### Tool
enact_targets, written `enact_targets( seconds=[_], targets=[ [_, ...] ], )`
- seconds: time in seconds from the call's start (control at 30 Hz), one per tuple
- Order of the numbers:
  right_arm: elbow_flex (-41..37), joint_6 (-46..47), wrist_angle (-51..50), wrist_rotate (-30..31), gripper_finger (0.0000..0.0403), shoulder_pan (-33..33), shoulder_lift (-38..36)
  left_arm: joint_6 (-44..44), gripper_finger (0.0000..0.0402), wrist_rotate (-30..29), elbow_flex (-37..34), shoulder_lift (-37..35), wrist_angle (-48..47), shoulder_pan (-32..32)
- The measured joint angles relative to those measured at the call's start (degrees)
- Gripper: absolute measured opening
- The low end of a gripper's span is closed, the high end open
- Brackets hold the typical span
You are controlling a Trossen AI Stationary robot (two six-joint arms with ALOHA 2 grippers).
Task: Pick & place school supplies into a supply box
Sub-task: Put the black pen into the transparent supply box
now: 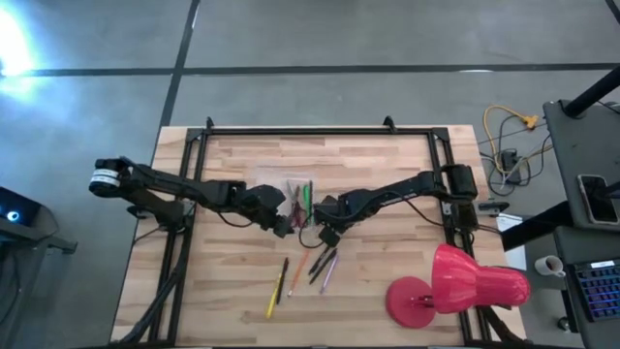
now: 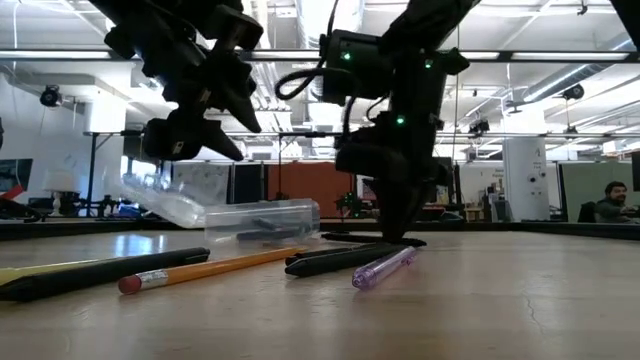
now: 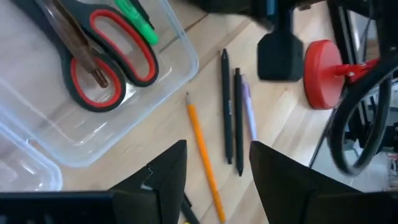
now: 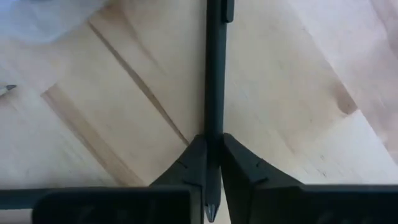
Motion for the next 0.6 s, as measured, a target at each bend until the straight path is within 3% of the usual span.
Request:
enact_targets(
  seconds=[0.27,0.43,0.6],
  targets=[
    [-0.66,12.55,0.24,4.56,0.0015,-0.94,-11.87,0.27,0.016,-0.06,0.0,-0.33,-4.76,0.0],
    [-2.23,18.88,19.28,-1.19,0.0014,-2.62,-15.03,1.46,0.016,-0.2,0.0,-2.99,-5.14,-0.68],
    [-2.45,21.38,31.42,-7.13,0.0027,-4.65,-8.59,1.53,0.016,-0.47,0.0,-7.84,-7.34,-1.37]
  ],
)
